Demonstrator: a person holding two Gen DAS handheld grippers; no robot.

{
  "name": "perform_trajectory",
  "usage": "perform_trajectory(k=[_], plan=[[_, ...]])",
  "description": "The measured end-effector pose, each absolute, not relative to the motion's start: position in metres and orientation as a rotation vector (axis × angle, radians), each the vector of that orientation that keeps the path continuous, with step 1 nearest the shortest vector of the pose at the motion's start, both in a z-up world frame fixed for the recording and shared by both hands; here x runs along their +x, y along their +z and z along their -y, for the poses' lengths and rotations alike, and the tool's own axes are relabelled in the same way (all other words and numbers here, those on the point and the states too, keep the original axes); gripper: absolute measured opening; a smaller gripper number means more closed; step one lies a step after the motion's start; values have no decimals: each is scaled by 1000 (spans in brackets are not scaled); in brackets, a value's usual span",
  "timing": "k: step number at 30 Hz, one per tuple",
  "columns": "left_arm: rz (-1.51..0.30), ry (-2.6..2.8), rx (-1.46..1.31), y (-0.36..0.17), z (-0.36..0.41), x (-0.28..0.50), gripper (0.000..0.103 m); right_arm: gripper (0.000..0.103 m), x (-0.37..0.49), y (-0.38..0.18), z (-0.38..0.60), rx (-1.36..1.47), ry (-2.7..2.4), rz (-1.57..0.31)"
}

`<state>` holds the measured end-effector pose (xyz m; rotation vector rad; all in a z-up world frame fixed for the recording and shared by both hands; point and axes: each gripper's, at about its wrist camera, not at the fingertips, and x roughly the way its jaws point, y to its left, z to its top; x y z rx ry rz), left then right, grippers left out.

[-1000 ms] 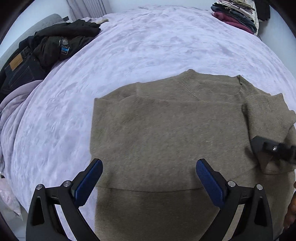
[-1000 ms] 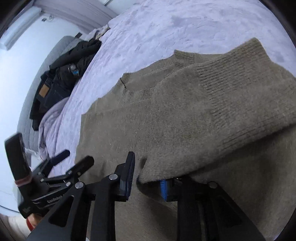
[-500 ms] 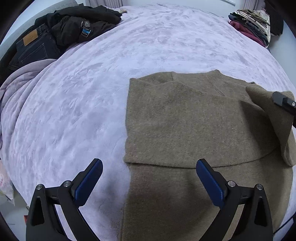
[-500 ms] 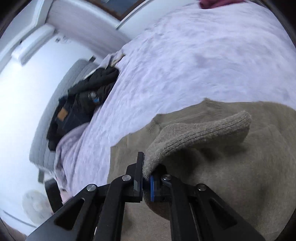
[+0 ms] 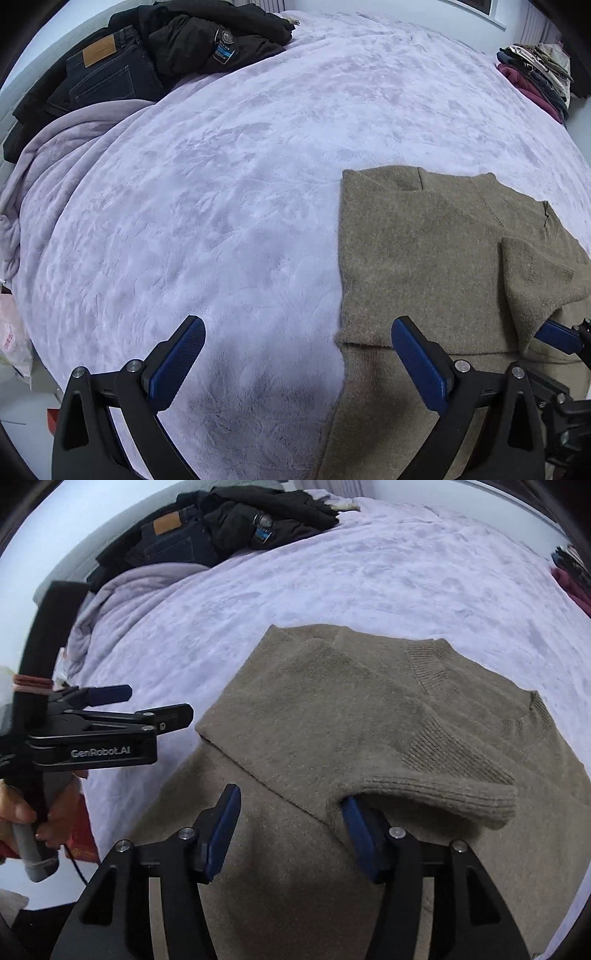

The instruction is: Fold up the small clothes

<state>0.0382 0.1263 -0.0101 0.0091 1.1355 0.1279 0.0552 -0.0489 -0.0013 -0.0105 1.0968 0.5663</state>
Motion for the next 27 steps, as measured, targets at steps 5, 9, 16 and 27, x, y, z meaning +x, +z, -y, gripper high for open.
perform_trajectory(k=[5,9,16,27], plan=[[-1107,50,71,-1,-101,34,102,51,80,-29,136,591,368,-1160],[-1117,41,82,-4,-89,18,102,48,94,-44,159,905,421,-1088],[-1185,66,106,-16,-94,-5,102,49,113,-13,70,763,764,-1099],[-1103,-70,70,-10,-42,65,102,49,-17,-39,234,877,217,-1131]])
